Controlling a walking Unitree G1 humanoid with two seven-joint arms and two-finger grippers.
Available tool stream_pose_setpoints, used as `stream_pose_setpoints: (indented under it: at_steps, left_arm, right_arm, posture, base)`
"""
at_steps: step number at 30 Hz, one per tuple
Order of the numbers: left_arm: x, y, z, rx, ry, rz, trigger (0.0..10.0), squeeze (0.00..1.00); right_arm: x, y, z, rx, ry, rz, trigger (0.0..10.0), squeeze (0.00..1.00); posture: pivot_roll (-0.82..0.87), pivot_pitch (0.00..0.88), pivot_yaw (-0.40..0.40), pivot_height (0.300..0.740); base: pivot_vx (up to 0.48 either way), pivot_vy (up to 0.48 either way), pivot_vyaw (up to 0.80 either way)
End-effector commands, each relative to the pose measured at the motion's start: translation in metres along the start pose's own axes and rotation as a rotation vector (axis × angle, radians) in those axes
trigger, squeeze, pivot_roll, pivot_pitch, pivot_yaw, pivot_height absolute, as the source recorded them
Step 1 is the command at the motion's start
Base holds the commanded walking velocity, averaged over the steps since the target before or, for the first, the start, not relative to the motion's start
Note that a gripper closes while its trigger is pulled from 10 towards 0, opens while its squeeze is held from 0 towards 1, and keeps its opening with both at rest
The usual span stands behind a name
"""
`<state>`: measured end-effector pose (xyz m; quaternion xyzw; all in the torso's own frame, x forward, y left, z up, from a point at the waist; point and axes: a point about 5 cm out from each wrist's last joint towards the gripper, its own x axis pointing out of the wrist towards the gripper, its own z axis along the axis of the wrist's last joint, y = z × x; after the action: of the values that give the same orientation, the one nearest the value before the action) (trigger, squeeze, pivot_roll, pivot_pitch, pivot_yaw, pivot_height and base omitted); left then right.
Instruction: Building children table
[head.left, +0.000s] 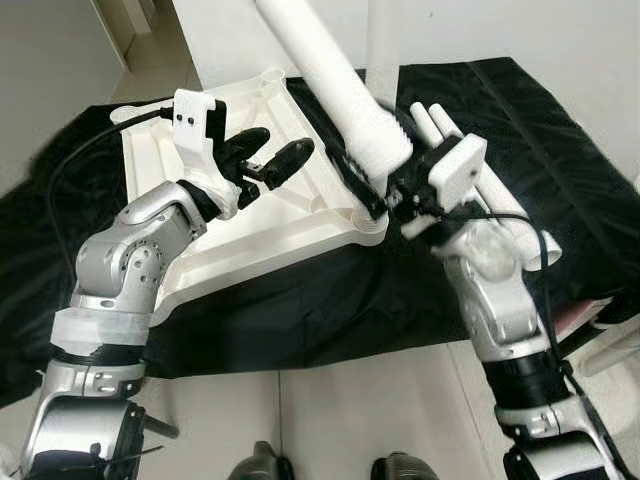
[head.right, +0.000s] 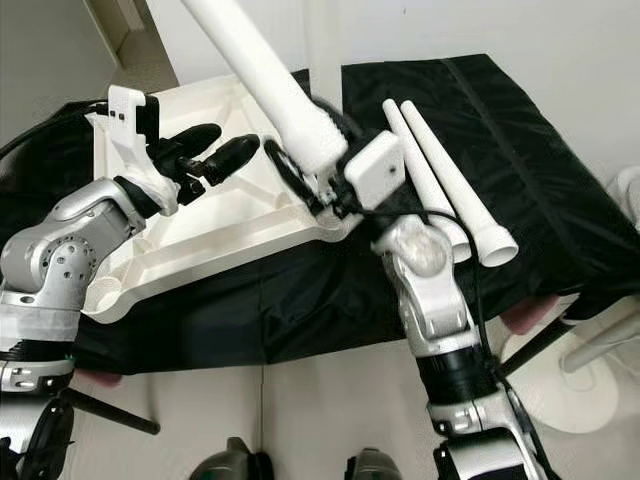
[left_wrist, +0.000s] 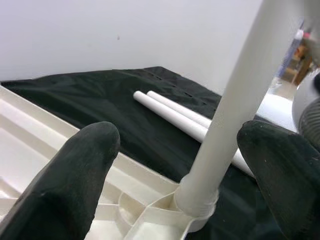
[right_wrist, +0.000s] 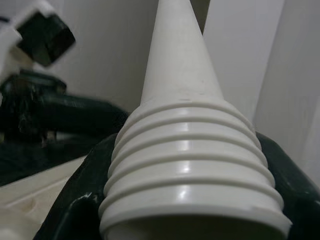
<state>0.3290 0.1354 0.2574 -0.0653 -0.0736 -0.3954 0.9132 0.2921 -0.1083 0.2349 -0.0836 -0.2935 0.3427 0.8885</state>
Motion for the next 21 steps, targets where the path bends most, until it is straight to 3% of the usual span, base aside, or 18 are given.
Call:
stream_pose_setpoints:
  at_steps: [1,6,7,11,13,16,17,19,20,21]
  left_arm:
    - [-0.006,0.007,0.007,0.069,0.021,-0.117,10.0,0.0]
    - [-0.017,0.023,0.021,0.114,0.016,-0.09,10.0,0.0]
    - [-0.025,0.021,0.02,0.131,0.047,-0.13,10.0,0.0]
    - [-0.03,0.019,0.018,0.139,0.072,-0.163,10.0,0.0]
    - [-0.035,0.012,0.011,0.14,0.121,-0.223,10.0,0.0]
    - [-0.045,-0.021,-0.016,0.08,0.239,-0.392,10.0,0.0]
    - [-0.045,-0.021,-0.016,0.08,0.239,-0.392,10.0,0.0]
    - [-0.046,-0.033,-0.028,0.057,0.277,-0.435,10.0,0.0]
    - [-0.046,-0.033,-0.028,0.057,0.277,-0.435,10.0,0.0]
    - [-0.045,-0.036,-0.032,0.054,0.282,-0.44,10.0,0.0]
  right_arm:
    - [-0.007,-0.001,-0.008,0.056,0.032,-0.012,10.0,0.0]
    - [-0.016,-0.002,-0.019,0.093,0.075,-0.028,10.0,0.0]
    - [-0.019,-0.002,-0.024,0.112,0.095,-0.036,10.0,0.0]
    - [-0.022,-0.002,-0.027,0.126,0.108,-0.041,10.0,0.0]
    - [-0.026,-0.002,-0.032,0.15,0.13,-0.051,10.0,0.0]
    - [-0.048,-0.008,-0.049,0.183,0.221,-0.078,10.0,0.0]
    - [-0.048,-0.008,-0.049,0.183,0.221,-0.078,10.0,0.0]
    - [-0.065,-0.024,-0.054,0.158,0.267,-0.136,10.0,0.0]
    - [-0.065,-0.024,-0.054,0.158,0.267,-0.136,10.0,0.0]
    - [-0.074,-0.035,-0.055,0.139,0.286,-0.18,10.0,0.0]
  posture:
    - [-0.11,0.063,0.049,0.74]
    - [-0.12,0.063,0.047,0.74]
    - [-0.12,0.063,0.048,0.74]
    - [-0.12,0.063,0.048,0.74]
    - [-0.12,0.062,0.049,0.74]
    - [-0.12,0.059,0.056,0.74]
    - [-0.12,0.059,0.056,0.74]
    - [-0.13,0.054,0.062,0.74]
    - [-0.13,0.054,0.062,0.74]
    - [-0.13,0.054,0.064,0.74]
  base:
    - [0.0,0.0,0.0]
    - [0.0,0.0,0.0]
    - [0.0,0.0,0.0]
    - [0.0,0.0,0.0]
    - [0.0,0.0,0.0]
    - [0.0,0.0,0.0]
    - [0.0,0.0,0.0]
    - [0.0,0.0,0.0]
    - [0.0,0.0,0.0]
    - [0.0,0.0,0.0]
